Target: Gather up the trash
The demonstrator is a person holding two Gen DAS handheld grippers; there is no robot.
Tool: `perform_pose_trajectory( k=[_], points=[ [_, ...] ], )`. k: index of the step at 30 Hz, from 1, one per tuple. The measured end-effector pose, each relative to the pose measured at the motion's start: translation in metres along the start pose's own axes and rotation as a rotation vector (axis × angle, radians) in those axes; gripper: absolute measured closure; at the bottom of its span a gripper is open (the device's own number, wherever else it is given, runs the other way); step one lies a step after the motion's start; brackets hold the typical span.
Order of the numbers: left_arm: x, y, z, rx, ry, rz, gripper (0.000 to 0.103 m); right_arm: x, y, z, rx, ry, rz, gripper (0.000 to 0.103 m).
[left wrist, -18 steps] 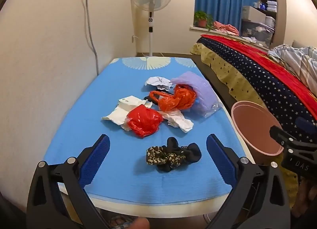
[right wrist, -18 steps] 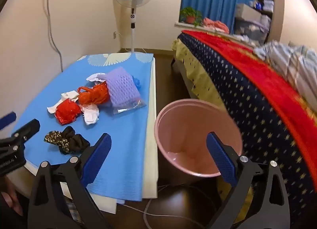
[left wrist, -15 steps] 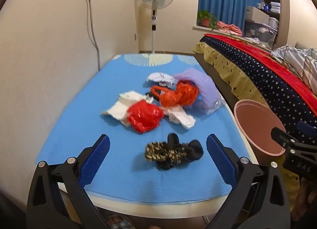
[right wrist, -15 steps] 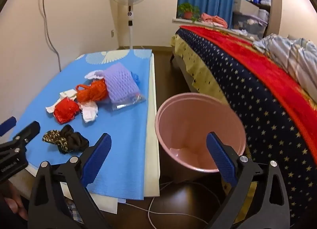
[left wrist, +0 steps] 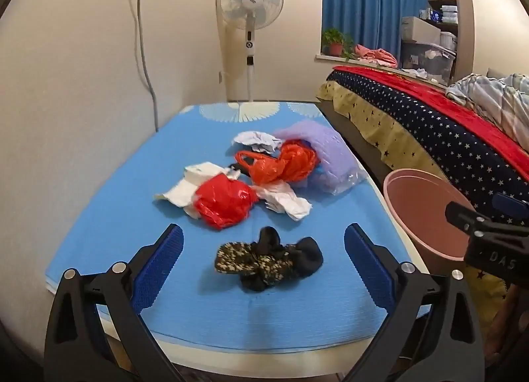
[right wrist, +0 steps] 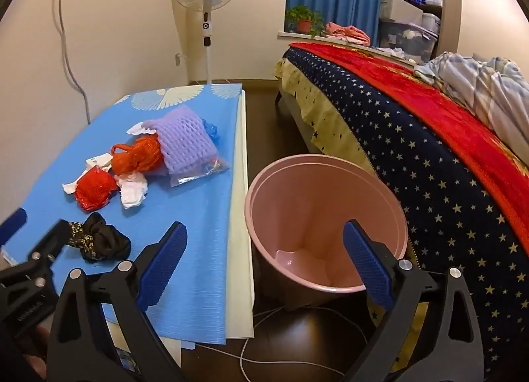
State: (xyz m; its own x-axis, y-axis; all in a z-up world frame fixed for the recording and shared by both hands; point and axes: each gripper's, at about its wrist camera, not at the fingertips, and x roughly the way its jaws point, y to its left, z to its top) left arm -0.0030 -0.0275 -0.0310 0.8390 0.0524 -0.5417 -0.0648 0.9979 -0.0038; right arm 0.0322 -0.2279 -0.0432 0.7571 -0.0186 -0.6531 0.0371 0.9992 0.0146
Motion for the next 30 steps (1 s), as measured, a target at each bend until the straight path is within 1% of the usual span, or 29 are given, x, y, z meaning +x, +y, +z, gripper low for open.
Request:
perform_pose_trajectory(
  k=[2, 4, 5, 8, 10, 12, 19, 25, 30],
  points=[
    [0.001, 0.004, -0.001, -0.031, 0.012, -0.02, 0.008, 0.001, -0.001, -0.003, 0.004, 0.01, 0.024, 0.015],
    [0.004, 0.005, -0.003, -0.023, 0.017, -0.027, 0.009, 0.001, 0.0, -0.004, 0.003, 0.013, 0.024, 0.02],
    [0.005, 0.006, -0.004, -0.025, 0.02, -0.025, 0.009, 0.001, -0.001, -0.005, 0.002, 0.008, 0.023, 0.02],
    [0.006, 0.008, -0.003, -0.056, 0.027, -0.042, 0.009, 0.0, 0.0, -0.003, 0.01, -0.005, 0.033, 0.02],
    [0.003, 0.006, -0.003, -0.046, 0.016, -0.035, 0.009, -0.002, 0.002, -0.002, 0.011, -0.007, 0.03, 0.02],
    [0.001, 0.005, -0.003, -0.047, 0.017, -0.045, 0.009, -0.002, 0.002, -0.002, 0.012, -0.001, 0.041, 0.02],
    [-0.001, 0.004, 0.0, -0.035, 0.012, -0.041, 0.009, -0.007, 0.007, 0.001, 0.001, -0.007, 0.061, 0.02],
    [0.0, 0.003, 0.0, -0.033, 0.01, -0.044, 0.009, -0.006, 0.007, 0.001, 0.007, -0.007, 0.057, 0.02],
    [0.001, 0.003, -0.001, -0.033, 0.012, -0.046, 0.009, -0.009, 0.008, 0.002, -0.002, -0.025, 0.054, 0.02]
  ],
)
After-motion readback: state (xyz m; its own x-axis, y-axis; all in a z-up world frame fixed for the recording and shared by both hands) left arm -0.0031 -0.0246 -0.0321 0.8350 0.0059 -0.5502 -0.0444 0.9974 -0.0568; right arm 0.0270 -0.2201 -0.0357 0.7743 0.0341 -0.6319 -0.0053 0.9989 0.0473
